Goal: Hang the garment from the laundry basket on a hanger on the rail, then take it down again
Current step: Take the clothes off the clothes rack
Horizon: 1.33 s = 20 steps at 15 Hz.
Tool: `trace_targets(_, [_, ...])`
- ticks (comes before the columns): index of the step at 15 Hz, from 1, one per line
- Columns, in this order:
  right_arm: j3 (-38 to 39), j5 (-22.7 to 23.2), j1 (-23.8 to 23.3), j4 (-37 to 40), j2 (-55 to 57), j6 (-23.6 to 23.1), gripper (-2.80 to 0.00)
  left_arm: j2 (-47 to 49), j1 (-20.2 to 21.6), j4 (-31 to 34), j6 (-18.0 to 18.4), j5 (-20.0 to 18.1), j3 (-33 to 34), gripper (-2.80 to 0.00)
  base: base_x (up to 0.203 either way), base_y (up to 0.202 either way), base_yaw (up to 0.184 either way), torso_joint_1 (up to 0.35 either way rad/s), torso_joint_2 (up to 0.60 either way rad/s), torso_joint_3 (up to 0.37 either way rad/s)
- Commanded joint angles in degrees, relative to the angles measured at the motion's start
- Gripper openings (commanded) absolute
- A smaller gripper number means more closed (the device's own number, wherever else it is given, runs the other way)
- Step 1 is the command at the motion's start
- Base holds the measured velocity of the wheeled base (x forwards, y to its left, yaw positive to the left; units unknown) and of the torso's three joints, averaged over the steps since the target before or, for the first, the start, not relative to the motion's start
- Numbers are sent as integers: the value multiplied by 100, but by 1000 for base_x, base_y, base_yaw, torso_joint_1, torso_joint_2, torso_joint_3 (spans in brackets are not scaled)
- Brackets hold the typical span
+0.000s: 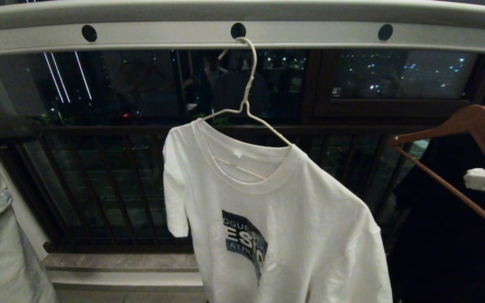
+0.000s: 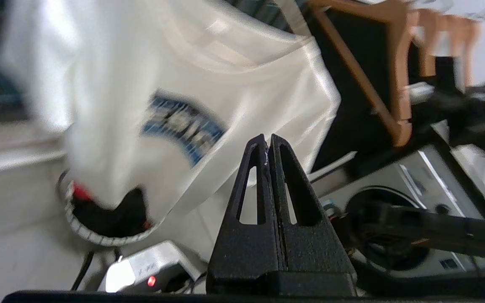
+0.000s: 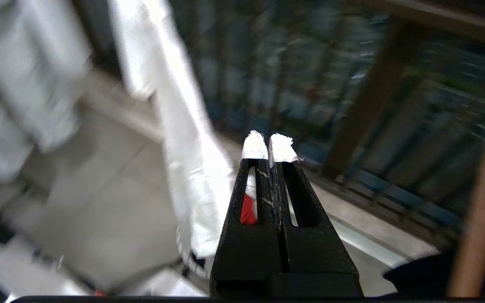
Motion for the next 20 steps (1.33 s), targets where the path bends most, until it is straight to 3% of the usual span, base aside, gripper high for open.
trace_targets(1, [-15, -387, -103, 163, -723, 323, -280, -546, 168, 13, -41, 6, 455, -280, 0, 0, 0, 0, 0, 0])
trace_targets(3, [1, -529, -463, 449, -1327, 748, -280, -1243, 559, 9, -58, 31, 936, -280, 0, 0, 0, 0, 0, 0])
trace_targets(8, [-32, -597, -1908, 1301, -2601, 1188, -280, -2947, 2649, 8, -38, 25, 1695, -280, 0, 0, 0, 0, 0, 0])
trace_targets(10, [-85, -600, -2431, 1756, -2925, 1222, -280, -3360, 3177, 12, -24, -32, 1919, -280, 0, 0, 0, 0, 0, 0])
trace_targets(13, [122, -436, -2560, 2278, -3402, 1241, -280, -3913, 3251, 14, 38, -56, 2530, -280, 0, 0, 0, 0, 0, 0])
trace_targets(17, [876, -283, -2564, 2324, -3831, 1256, -280, -4156, 3247, -14, 339, 27, 3550, -280, 0, 0, 0, 0, 0, 0])
trace_targets(20, [1000, -256, -2613, 2316, -3839, 1240, -280, -4160, 3232, -194, 812, -33, 3569, -280, 0, 0, 0, 0, 0, 0])
